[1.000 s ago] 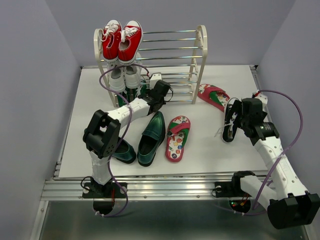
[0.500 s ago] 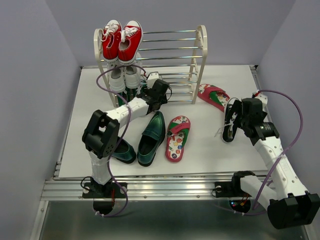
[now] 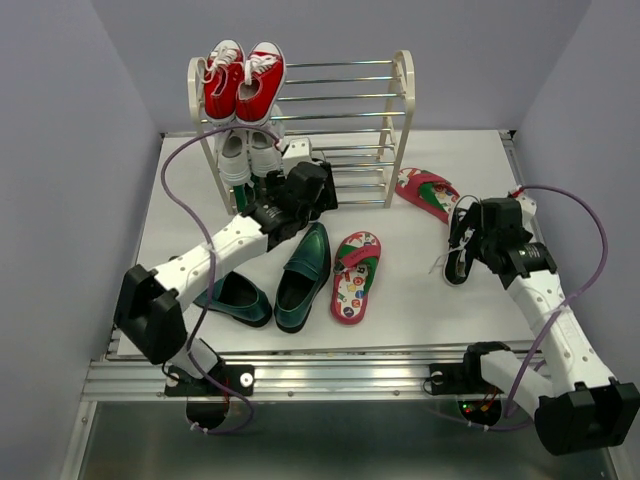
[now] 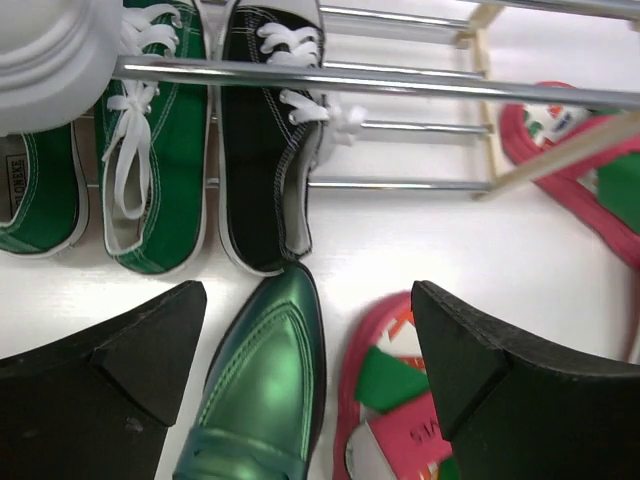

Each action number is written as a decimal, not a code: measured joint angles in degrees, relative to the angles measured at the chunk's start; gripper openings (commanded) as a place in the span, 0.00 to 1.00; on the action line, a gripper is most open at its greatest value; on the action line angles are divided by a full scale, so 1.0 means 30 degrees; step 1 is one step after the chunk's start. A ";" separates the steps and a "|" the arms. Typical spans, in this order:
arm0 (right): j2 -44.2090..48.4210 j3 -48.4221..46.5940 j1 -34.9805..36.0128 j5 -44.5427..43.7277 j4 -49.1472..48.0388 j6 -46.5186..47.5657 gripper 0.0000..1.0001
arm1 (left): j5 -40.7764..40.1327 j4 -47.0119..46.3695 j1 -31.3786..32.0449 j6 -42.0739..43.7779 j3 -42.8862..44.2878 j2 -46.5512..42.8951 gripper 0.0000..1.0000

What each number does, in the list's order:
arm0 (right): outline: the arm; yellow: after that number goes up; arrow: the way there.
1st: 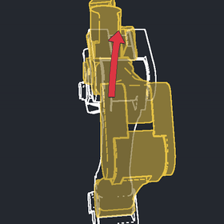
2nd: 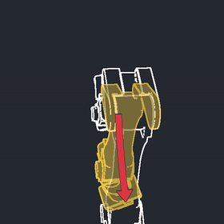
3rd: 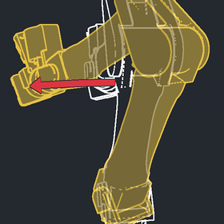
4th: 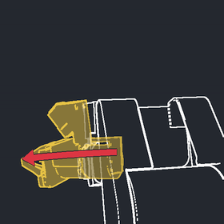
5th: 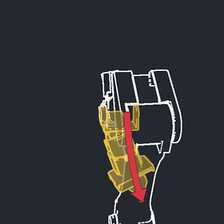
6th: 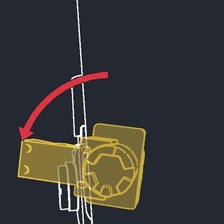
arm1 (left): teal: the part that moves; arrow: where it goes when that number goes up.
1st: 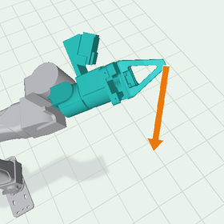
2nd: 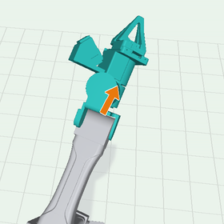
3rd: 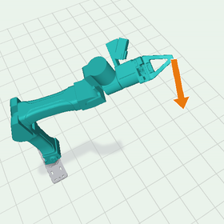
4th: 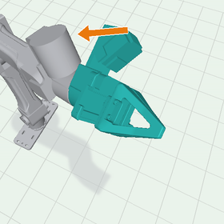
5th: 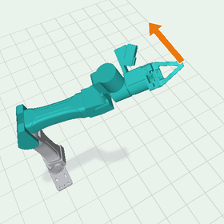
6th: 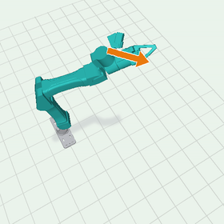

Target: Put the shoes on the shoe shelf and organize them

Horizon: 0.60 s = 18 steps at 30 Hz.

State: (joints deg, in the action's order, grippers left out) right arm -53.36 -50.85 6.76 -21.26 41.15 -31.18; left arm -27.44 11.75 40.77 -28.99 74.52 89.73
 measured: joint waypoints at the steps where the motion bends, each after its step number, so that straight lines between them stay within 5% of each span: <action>1: -0.0240 0.0007 0.0000 -0.0015 0.0197 -0.0240 1.00 | -0.0029 0.0189 0.0423 0.0087 -0.0408 -0.0962 0.96; 10: -0.2135 0.1494 0.0000 0.0029 0.1588 -0.2135 1.00 | 0.0124 0.1166 0.1501 -0.0335 -0.4612 -0.6652 0.99; 18: -0.3840 0.2747 0.0000 0.0408 0.0852 -0.2543 0.95 | 0.0444 0.1982 0.1494 -0.0583 -0.5595 -0.8495 0.99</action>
State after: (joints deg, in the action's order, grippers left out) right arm -64.88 -42.61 6.76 -20.03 43.70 -38.81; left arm -26.11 17.69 45.25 -30.74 57.74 64.25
